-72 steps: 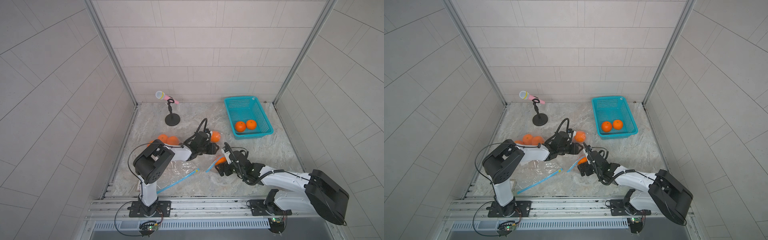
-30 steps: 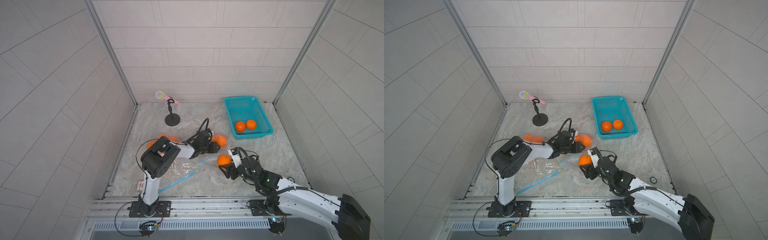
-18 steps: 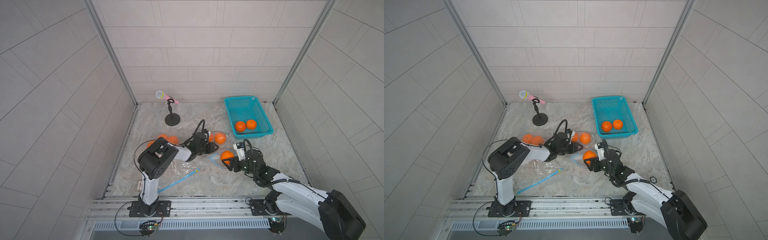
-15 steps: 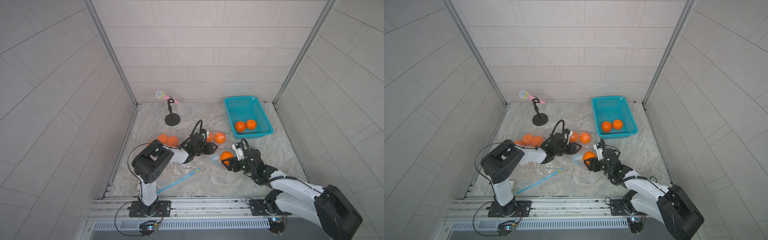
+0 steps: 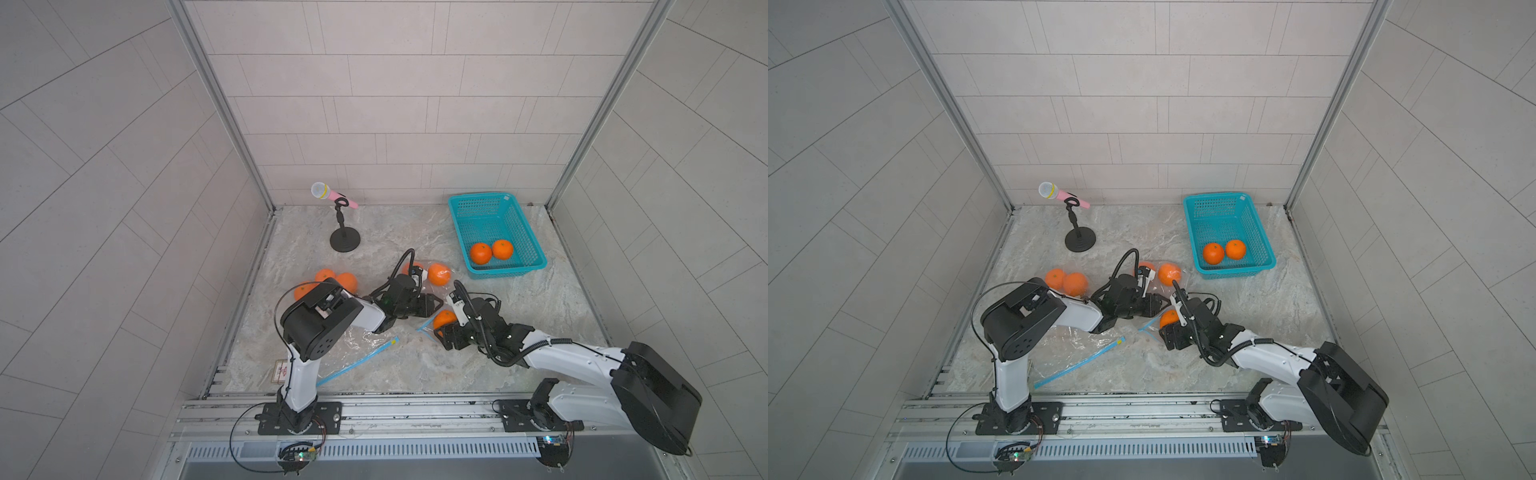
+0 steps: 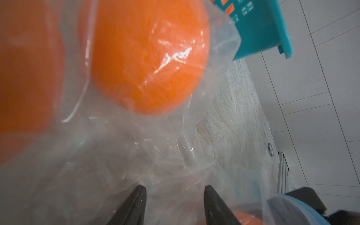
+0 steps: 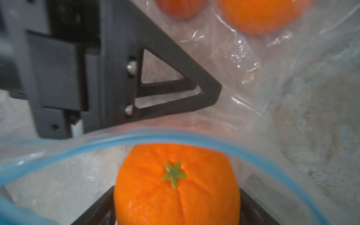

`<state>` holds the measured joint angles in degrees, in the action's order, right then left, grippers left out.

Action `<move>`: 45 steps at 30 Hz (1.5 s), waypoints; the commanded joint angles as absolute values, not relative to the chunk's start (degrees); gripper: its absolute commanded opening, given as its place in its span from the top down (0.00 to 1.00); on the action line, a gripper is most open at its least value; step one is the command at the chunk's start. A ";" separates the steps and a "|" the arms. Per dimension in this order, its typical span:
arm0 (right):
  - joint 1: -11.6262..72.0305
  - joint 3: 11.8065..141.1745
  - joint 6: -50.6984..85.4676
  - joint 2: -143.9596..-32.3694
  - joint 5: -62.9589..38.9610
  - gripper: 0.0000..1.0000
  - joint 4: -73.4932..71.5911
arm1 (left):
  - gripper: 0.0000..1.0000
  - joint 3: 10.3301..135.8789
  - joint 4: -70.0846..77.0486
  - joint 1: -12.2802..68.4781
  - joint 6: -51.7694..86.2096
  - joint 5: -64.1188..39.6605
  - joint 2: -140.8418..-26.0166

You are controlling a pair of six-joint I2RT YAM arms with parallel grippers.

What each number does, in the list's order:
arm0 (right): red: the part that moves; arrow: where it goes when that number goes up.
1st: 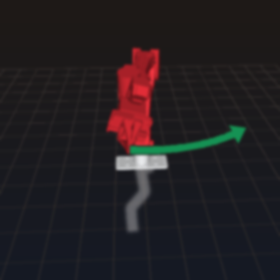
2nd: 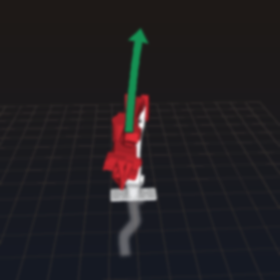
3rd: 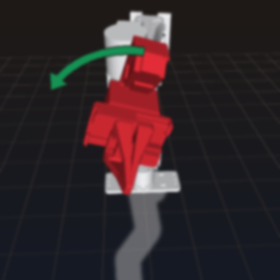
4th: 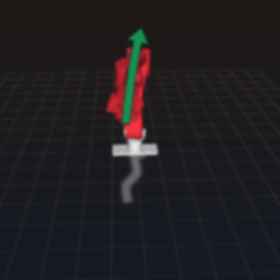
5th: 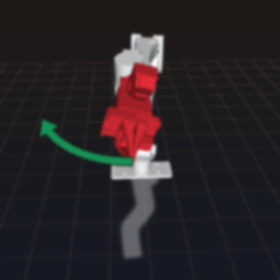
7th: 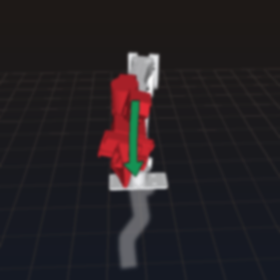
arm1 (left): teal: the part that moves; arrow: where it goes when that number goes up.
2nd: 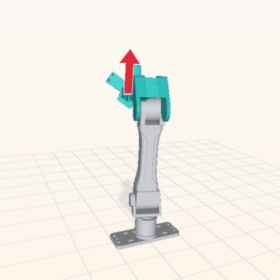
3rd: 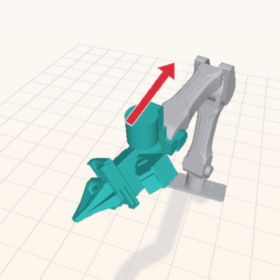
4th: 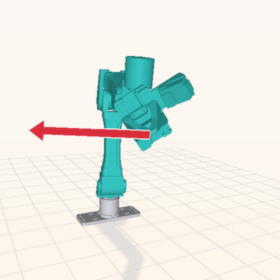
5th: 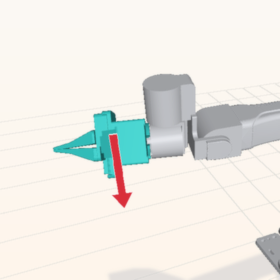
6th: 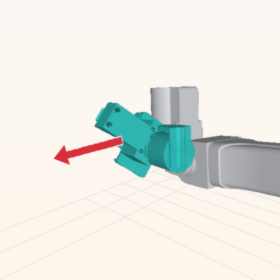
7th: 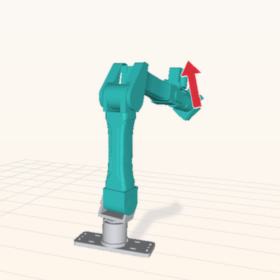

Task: Open the zip-top bag and take out the orange
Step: Pick up the orange from the zipper food storage bag.

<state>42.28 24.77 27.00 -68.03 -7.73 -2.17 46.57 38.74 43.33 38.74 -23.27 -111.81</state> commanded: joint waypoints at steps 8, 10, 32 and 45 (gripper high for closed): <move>45.79 29.98 31.28 -66.43 -1.68 0.08 10.53 | 0.46 44.56 37.84 44.19 38.85 -20.66 -109.66; 47.38 30.58 30.92 -67.46 -1.29 0.07 9.78 | 0.46 44.39 37.99 44.21 39.13 -20.59 -109.93; 49.77 30.97 32.33 -64.46 -0.47 0.28 5.48 | 0.47 46.14 32.06 44.09 37.77 -17.13 -111.01; 31.82 35.07 30.21 -50.25 -13.73 0.30 15.85 | 0.32 52.35 19.16 41.60 35.42 -13.62 -99.68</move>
<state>35.64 31.40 31.51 -51.09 -10.70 11.40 48.69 26.74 42.46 37.80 -17.47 -106.34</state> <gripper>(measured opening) 0.766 0.660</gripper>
